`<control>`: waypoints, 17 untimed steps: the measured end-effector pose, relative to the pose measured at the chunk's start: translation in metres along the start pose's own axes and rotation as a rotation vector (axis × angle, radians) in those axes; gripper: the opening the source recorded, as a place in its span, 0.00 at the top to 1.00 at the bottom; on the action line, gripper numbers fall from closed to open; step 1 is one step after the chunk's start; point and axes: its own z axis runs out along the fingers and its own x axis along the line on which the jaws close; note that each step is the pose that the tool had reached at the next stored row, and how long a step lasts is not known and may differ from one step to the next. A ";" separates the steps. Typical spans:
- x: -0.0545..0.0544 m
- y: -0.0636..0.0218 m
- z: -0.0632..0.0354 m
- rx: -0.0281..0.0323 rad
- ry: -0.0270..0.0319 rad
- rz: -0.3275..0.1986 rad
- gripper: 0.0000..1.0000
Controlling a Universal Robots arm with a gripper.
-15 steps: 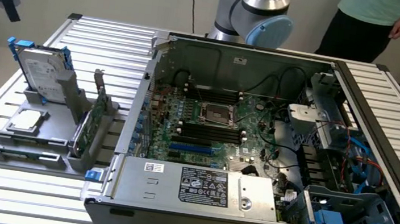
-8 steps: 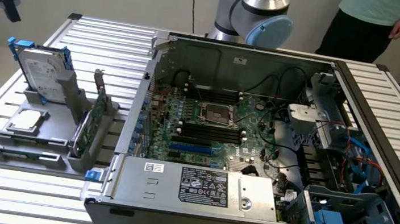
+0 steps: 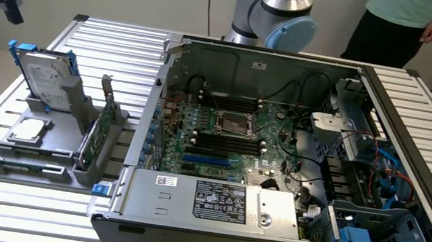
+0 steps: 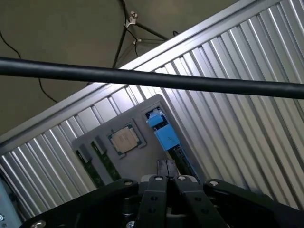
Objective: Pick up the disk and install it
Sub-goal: 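Pick up the disk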
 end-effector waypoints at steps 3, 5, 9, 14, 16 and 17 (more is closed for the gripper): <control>0.000 0.0000 0.0004 0.0011 -0.0015 -0.054 0.89; 0.000 0.0001 0.0007 0.0016 -0.0023 -0.086 0.89; 0.000 0.0001 0.0016 0.0027 -0.0040 -0.143 0.89; 0.000 0.0002 0.0036 0.0045 -0.0064 -0.232 0.89; 0.000 0.0002 0.0043 0.0050 -0.0073 -0.268 0.89; 0.000 0.0002 0.0047 0.0054 -0.0078 -0.285 0.89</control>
